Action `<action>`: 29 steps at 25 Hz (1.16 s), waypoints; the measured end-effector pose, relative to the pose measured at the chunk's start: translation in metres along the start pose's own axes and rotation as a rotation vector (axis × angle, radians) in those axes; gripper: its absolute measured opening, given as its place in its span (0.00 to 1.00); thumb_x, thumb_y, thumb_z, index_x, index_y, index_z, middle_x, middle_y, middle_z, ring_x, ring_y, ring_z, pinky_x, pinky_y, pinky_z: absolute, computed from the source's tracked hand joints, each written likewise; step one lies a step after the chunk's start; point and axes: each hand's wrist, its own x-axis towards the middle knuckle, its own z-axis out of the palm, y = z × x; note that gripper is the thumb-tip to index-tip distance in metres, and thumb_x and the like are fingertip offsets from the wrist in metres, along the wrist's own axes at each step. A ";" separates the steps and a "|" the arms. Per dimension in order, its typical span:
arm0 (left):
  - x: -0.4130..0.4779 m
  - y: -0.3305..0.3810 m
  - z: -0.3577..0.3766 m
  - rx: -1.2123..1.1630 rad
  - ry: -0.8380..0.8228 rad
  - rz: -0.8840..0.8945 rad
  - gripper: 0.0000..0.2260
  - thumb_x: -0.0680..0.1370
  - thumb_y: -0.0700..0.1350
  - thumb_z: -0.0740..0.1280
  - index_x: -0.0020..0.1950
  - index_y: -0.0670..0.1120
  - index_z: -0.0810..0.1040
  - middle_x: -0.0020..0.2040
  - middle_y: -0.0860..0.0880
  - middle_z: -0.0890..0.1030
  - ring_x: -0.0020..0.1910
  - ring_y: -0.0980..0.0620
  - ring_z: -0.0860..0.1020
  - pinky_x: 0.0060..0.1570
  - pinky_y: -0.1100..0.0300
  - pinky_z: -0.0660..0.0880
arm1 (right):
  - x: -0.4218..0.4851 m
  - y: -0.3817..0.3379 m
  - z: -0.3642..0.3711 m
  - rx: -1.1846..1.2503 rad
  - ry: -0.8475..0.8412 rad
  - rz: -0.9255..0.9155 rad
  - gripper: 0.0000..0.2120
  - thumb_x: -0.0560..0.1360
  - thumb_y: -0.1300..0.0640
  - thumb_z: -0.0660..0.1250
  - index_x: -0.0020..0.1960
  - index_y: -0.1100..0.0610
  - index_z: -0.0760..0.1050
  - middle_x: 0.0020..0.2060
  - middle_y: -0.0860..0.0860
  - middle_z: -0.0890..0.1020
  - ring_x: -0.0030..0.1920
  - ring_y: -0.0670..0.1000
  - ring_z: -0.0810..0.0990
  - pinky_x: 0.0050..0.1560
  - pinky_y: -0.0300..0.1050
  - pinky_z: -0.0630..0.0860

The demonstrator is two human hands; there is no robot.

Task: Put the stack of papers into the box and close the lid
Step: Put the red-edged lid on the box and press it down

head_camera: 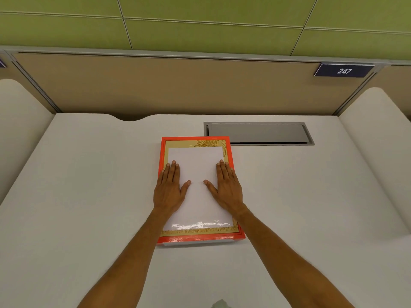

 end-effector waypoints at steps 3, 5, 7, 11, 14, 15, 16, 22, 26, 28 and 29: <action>0.000 0.000 0.002 0.017 0.007 -0.008 0.38 0.78 0.65 0.43 0.81 0.42 0.48 0.82 0.45 0.50 0.81 0.47 0.49 0.80 0.51 0.50 | 0.000 0.001 0.002 -0.018 0.020 -0.002 0.39 0.80 0.34 0.49 0.81 0.56 0.42 0.81 0.51 0.47 0.81 0.51 0.45 0.81 0.46 0.45; 0.001 0.000 0.003 0.016 0.005 -0.012 0.37 0.79 0.64 0.45 0.81 0.42 0.48 0.82 0.45 0.51 0.81 0.48 0.49 0.80 0.52 0.50 | 0.000 0.001 0.003 -0.023 0.026 -0.010 0.39 0.80 0.35 0.49 0.81 0.56 0.43 0.81 0.52 0.47 0.81 0.51 0.45 0.81 0.47 0.46; -0.001 0.000 0.003 0.024 0.001 -0.019 0.37 0.80 0.64 0.45 0.81 0.43 0.48 0.82 0.46 0.50 0.81 0.48 0.49 0.80 0.51 0.50 | -0.001 0.001 0.004 -0.034 0.018 -0.012 0.39 0.80 0.35 0.48 0.81 0.57 0.42 0.81 0.52 0.47 0.81 0.51 0.44 0.81 0.47 0.46; -0.001 0.002 0.002 0.023 -0.012 -0.022 0.37 0.79 0.64 0.45 0.81 0.43 0.47 0.82 0.46 0.49 0.81 0.48 0.48 0.80 0.51 0.49 | -0.001 0.001 0.002 -0.030 0.011 -0.011 0.39 0.80 0.35 0.48 0.81 0.57 0.42 0.81 0.52 0.46 0.81 0.51 0.44 0.81 0.47 0.46; -0.001 0.003 -0.001 0.020 -0.024 -0.021 0.37 0.79 0.64 0.45 0.81 0.43 0.46 0.82 0.45 0.49 0.81 0.48 0.48 0.80 0.51 0.49 | -0.002 0.000 0.000 -0.021 0.006 -0.006 0.39 0.80 0.35 0.49 0.81 0.57 0.42 0.81 0.52 0.47 0.81 0.51 0.45 0.81 0.47 0.46; 0.000 0.004 -0.001 0.010 -0.023 -0.022 0.36 0.79 0.64 0.45 0.81 0.43 0.46 0.82 0.45 0.49 0.81 0.48 0.48 0.80 0.51 0.49 | -0.003 0.000 -0.001 -0.013 0.006 -0.002 0.39 0.80 0.35 0.49 0.81 0.56 0.42 0.81 0.52 0.47 0.81 0.51 0.45 0.81 0.46 0.46; 0.001 0.006 -0.003 0.000 -0.020 -0.027 0.36 0.80 0.63 0.46 0.81 0.43 0.46 0.82 0.45 0.49 0.81 0.47 0.48 0.80 0.51 0.49 | -0.003 0.001 -0.002 -0.001 0.005 0.001 0.39 0.80 0.35 0.50 0.81 0.56 0.42 0.81 0.52 0.47 0.81 0.51 0.45 0.81 0.46 0.45; 0.001 0.026 -0.009 -0.049 -0.006 -0.036 0.36 0.81 0.62 0.51 0.81 0.42 0.45 0.82 0.44 0.48 0.82 0.47 0.47 0.80 0.52 0.46 | -0.008 0.019 -0.016 0.023 0.035 0.027 0.40 0.79 0.34 0.51 0.81 0.56 0.43 0.81 0.52 0.50 0.81 0.52 0.47 0.80 0.46 0.44; -0.006 0.054 -0.009 -0.059 0.024 -0.066 0.37 0.79 0.65 0.46 0.81 0.44 0.45 0.82 0.46 0.47 0.82 0.48 0.47 0.80 0.53 0.46 | -0.016 0.046 -0.028 -0.006 0.001 0.025 0.40 0.79 0.33 0.50 0.81 0.55 0.43 0.81 0.51 0.47 0.81 0.51 0.45 0.80 0.47 0.42; -0.010 0.070 -0.007 -0.091 0.037 -0.074 0.38 0.78 0.66 0.46 0.81 0.44 0.45 0.82 0.46 0.47 0.82 0.48 0.47 0.80 0.53 0.46 | -0.020 0.060 -0.037 0.003 0.007 0.019 0.40 0.79 0.33 0.49 0.81 0.55 0.43 0.81 0.51 0.47 0.81 0.51 0.44 0.80 0.47 0.42; -0.011 0.080 -0.006 -0.099 0.044 -0.071 0.38 0.78 0.66 0.46 0.81 0.44 0.45 0.82 0.46 0.47 0.82 0.47 0.47 0.80 0.52 0.46 | -0.021 0.069 -0.040 -0.013 0.020 0.010 0.40 0.79 0.33 0.49 0.81 0.55 0.43 0.81 0.51 0.47 0.81 0.51 0.44 0.80 0.47 0.42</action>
